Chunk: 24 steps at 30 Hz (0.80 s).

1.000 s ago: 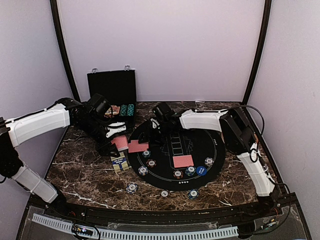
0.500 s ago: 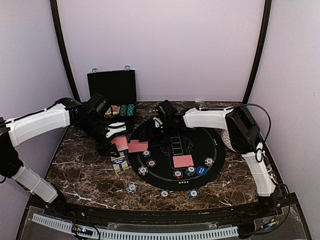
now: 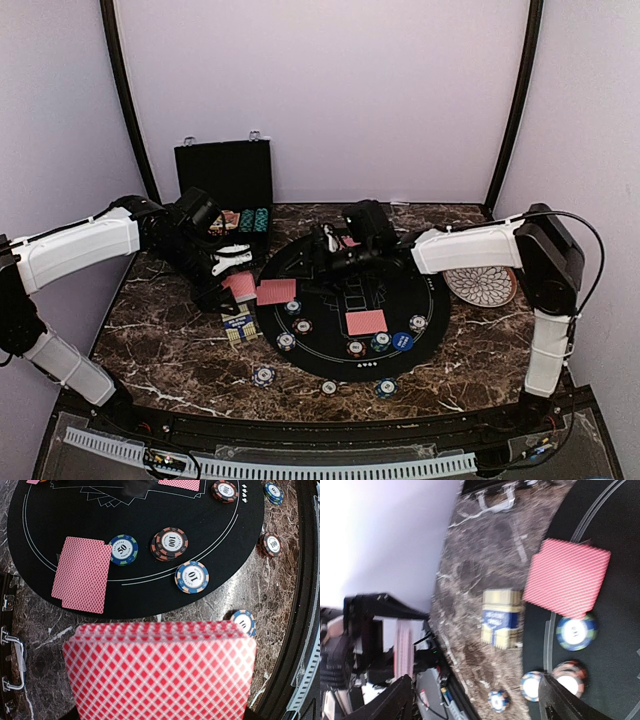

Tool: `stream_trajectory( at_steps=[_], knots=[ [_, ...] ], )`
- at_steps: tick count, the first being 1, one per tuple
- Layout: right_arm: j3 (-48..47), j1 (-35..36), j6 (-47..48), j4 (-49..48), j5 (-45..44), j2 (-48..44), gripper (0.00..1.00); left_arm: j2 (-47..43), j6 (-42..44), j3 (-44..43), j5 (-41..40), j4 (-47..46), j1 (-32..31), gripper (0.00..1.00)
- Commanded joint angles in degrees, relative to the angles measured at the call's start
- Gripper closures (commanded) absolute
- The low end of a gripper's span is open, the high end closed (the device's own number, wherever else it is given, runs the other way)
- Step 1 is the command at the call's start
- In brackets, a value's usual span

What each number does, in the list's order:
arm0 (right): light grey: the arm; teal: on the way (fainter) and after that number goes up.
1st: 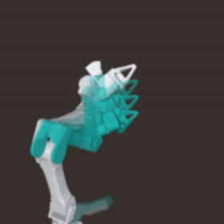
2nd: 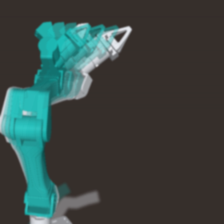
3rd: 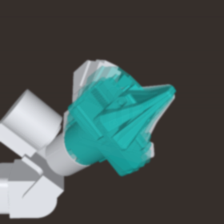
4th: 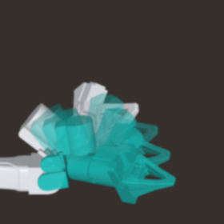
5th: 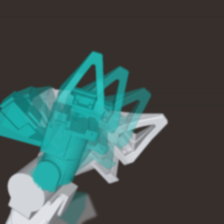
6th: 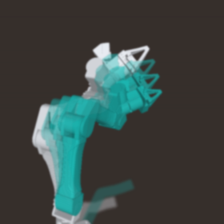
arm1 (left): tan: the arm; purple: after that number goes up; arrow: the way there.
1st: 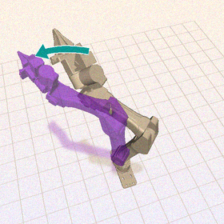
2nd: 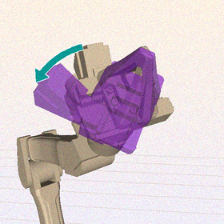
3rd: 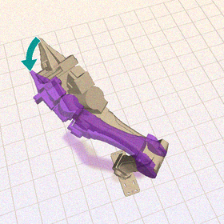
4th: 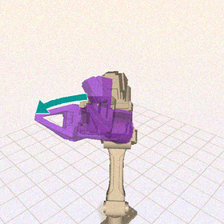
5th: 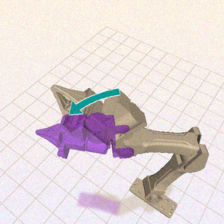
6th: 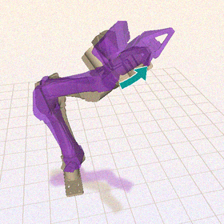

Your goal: Distribute texas hold em gaming equipment

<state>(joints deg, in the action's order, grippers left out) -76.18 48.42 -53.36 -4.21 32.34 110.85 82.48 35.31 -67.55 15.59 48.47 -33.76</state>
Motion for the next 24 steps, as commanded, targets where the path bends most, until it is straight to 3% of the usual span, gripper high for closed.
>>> stream_trajectory(
  at_steps=[1, 24],
  knots=[
    [4.4, 3.4, -8.7, -16.6, 4.5, -0.9, 0.15, -1.3, -0.3, -1.3, 1.1, 0.5, 0.0, 1.0],
    [-3.8, 8.6, -12.6, -21.5, 8.5, 7.3, 0.19, -1.2, -0.6, -2.7, 1.4, 1.4, -0.1, 1.0]
  ],
)
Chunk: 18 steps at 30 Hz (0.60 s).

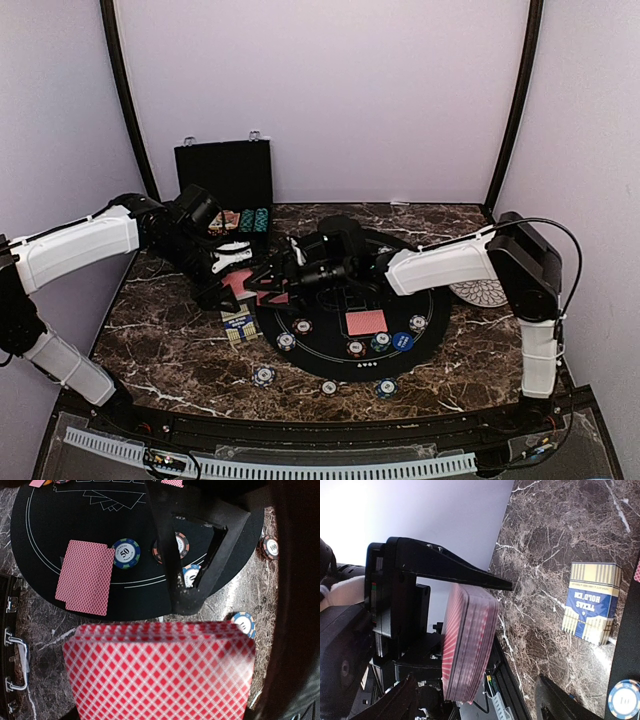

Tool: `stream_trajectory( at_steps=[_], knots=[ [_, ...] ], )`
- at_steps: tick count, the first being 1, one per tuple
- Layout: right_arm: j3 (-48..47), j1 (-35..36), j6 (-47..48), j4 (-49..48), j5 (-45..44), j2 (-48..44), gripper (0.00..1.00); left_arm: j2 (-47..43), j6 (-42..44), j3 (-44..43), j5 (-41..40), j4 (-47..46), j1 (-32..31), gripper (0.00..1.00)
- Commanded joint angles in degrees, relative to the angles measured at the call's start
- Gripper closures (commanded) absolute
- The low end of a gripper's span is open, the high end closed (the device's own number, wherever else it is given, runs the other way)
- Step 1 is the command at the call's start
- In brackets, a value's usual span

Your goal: Distribute texas hold em gaming equipment

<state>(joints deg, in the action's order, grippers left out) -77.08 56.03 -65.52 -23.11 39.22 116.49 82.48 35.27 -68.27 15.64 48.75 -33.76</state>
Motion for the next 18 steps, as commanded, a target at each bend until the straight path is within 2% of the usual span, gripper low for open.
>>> stream_trajectory(
  at_steps=[1, 18],
  knots=[
    [-3.4, 1.1, -0.5, -2.6, 1.8, 2.0, 0.19, -1.2, -0.6, -2.0, 1.3, 1.2, -0.1, 1.0],
    [-13.9, 1.0, -3.7, -2.1, 3.4, 11.4, 0.21, -1.0, -0.8, -2.2, 1.6, 1.3, -0.3, 1.0]
  ],
)
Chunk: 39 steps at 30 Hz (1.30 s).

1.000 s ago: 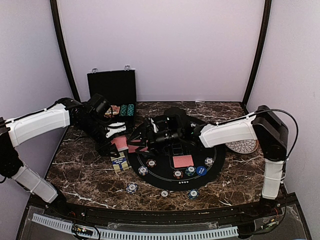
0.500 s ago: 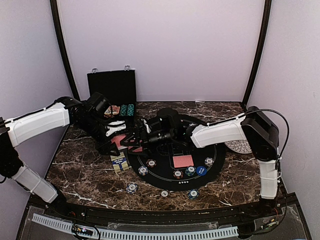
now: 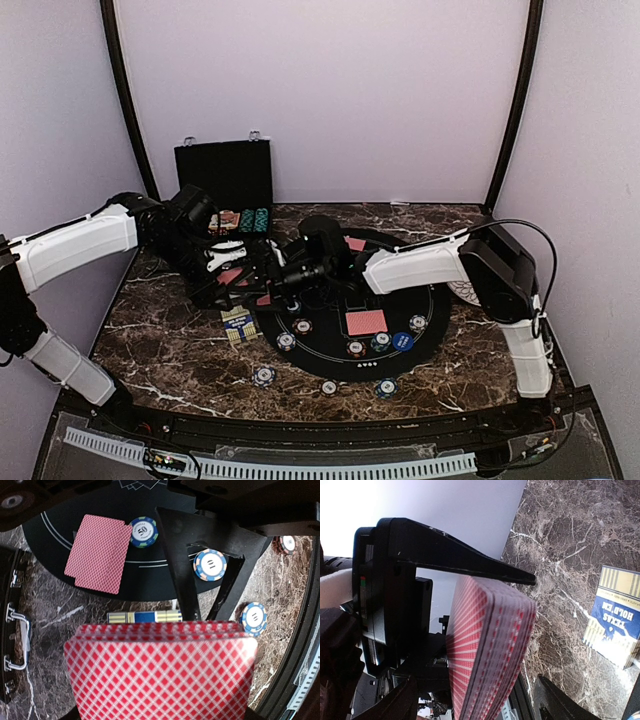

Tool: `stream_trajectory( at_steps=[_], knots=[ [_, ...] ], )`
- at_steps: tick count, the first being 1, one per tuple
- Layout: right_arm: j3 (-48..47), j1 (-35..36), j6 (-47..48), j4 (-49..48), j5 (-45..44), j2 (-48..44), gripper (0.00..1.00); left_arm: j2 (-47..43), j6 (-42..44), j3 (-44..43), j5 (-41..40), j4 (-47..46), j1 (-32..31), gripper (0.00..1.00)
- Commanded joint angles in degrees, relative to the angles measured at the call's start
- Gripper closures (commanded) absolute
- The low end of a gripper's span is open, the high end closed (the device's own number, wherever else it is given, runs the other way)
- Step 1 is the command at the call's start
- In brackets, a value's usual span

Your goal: Distribute texas hold em gaming equipment

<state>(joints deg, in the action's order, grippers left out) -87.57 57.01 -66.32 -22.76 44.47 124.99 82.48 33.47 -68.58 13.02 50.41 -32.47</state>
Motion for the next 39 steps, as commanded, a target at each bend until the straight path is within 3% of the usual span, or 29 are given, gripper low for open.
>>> stream_trajectory(
  at_steps=[1, 12, 22, 39],
  knots=[
    [-3.4, -0.1, -3.5, -3.1, -1.9, 3.2, 0.21, -1.1, 1.0, -1.9, 4.2, -0.3, -1.6, 1.0],
    [7.2, -2.0, -9.5, -15.9, -2.4, -0.9, 0.22, -1.3, 1.1, -1.5, 3.9, -0.2, -1.7, 1.0],
    [10.9, -2.9, -10.1, -18.7, -2.4, -3.9, 0.22, -1.3, 1.1, -1.8, 3.9, -0.2, -1.8, 1.0],
    [1.0, -1.1, -10.7, -14.2, -1.4, 2.7, 0.22, -1.0, 1.0, -1.6, 3.9, -0.2, -1.8, 1.0]
  ],
)
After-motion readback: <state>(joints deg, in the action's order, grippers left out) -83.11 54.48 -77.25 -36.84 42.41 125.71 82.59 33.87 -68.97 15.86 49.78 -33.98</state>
